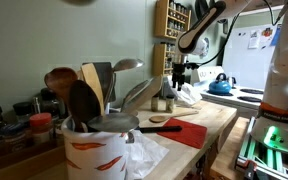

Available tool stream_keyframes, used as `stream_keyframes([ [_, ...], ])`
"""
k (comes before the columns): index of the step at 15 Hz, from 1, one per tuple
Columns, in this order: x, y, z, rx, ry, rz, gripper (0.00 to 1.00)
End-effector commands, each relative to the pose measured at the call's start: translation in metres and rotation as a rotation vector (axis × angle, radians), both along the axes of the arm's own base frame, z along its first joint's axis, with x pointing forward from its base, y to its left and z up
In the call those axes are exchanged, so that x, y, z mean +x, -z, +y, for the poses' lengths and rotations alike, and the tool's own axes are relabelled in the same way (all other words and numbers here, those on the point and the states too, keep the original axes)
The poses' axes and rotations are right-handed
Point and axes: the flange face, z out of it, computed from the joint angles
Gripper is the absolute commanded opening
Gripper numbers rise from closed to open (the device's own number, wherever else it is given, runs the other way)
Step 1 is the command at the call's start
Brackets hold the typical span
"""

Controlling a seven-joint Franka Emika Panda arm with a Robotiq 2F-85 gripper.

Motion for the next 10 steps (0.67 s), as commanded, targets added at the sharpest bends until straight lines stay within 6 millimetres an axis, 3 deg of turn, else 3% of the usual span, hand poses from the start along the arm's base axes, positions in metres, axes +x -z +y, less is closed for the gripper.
stream_keyframes([
  [1, -0.038, 0.01, -0.006, 0.019, -0.039, -0.023, 1.0],
  [7, -0.089, 0.039, 0.007, 0.095, -0.039, -0.054, 1.0],
  [8, -0.065, 0.038, 0.016, 0.112, -0.04, -0.065, 1.0],
  [10, -0.067, 0.042, 0.034, 0.113, -0.044, -0.104, 1.0],
])
